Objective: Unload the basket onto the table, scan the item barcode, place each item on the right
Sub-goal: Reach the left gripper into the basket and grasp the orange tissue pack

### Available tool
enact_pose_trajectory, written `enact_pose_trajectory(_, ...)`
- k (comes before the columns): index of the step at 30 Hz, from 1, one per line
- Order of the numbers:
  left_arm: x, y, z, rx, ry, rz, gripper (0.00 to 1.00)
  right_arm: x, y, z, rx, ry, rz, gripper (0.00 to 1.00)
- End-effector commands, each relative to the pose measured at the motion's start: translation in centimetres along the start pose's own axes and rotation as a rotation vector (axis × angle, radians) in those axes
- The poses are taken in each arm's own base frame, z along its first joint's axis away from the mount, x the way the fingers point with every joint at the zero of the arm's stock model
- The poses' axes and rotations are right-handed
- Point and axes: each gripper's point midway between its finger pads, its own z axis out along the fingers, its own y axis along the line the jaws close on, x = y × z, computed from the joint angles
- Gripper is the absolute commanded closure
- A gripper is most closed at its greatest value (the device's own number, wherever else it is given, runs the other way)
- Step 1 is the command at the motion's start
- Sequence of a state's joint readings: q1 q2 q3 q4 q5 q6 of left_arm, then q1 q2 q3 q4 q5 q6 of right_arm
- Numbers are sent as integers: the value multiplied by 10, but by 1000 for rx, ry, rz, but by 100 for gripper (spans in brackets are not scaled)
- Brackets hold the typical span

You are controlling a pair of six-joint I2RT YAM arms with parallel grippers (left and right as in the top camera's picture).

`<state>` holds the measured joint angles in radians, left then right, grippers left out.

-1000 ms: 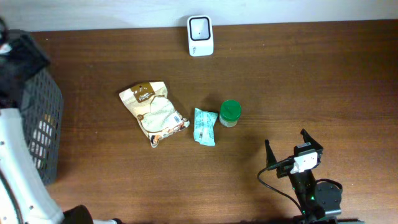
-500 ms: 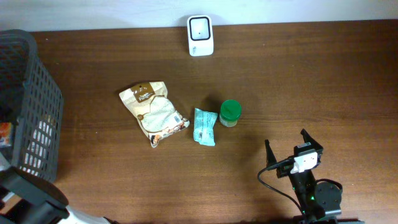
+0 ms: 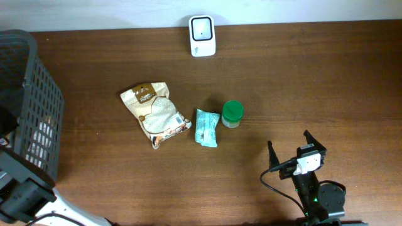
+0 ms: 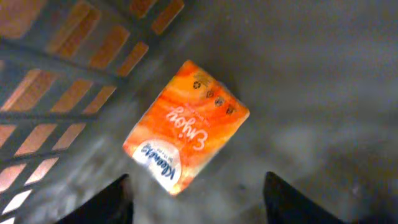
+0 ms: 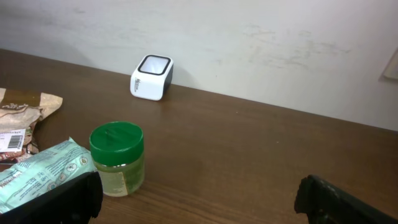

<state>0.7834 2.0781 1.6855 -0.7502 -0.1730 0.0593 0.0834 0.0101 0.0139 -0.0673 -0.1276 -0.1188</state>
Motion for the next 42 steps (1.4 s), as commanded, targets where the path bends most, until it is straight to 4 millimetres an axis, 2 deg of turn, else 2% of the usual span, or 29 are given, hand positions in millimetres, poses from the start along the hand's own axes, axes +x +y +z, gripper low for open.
enact_pose_trajectory(1,10,-1,23,-7,40,44,46,3,1,0,-3,2,2,2)
enact_pose_trajectory(2,11,-1,28,-5,47,68,49,3,1,0,-3,2,3,2)
enact_pose_trajectory(4,12,-2,33,-9,48,74,48,3,1,0,-3,2,2,2)
enact_pose_trajectory(9,10,-4,52,-14,40,73,38,3,1,0,-3,2,2,2)
enact_pose_trajectory(13,15,-6,59,-12,56,75,44,3,1,0,-3,2,3,2)
enact_pose_trajectory(17,16,-6,59,-11,59,76,58,3,1,0,-3,2,3,2)
enact_pose_trajectory(18,17,-6,59,-11,63,76,66,3,1,0,-3,2,2,2)
enact_pose_trajectory(20,21,-6,58,-10,79,79,95,3,1,0,-3,2,2,2)
enact_pose_trajectory(21,23,-6,58,-9,88,81,100,3,1,0,-3,2,2,2)
enact_pose_trajectory(24,22,-4,46,-9,86,80,100,3,1,0,-3,2,2,2)
enact_pose_trajectory(26,8,0,23,-12,36,35,100,3,1,0,-3,2,2,2)
enact_pose_trajectory(27,-6,-4,-2,37,-26,-15,100,3,1,0,-3,2,2,2)
enact_pose_trajectory(28,-13,-8,-16,76,-59,-44,100,3,1,0,-3,2,2,2)
enact_pose_trajectory(31,-43,-25,-91,266,-212,-178,100,3,1,0,-3,2,2,2)
enact_pose_trajectory(32,-50,-30,-122,336,-265,-205,100,3,1,0,-3,2,2,2)
enact_pose_trajectory(35,-59,-40,-191,479,-376,-242,100,3,1,0,-3,2,3,2)
enact_pose_trajectory(36,-60,-47,-224,552,-424,-232,100,3,1,0,-3,2,2,2)
enact_pose_trajectory(37,-55,-60,-273,660,-496,-184,100,3,1,0,-3,2,2,2)
enact_pose_trajectory(38,-48,-72,-309,720,-545,-148,100,3,1,0,-3,2,2,2)
enact_pose_trajectory(40,-31,-98,-356,788,-603,-66,100,3,1,0,-3,2,2,2)
enact_pose_trajectory(41,-22,-114,-374,824,-615,-23,100,3,1,0,-3,2,2,2)
enact_pose_trajectory(42,-6,-141,-392,877,-607,43,100,3,1,0,-3,2,2,2)
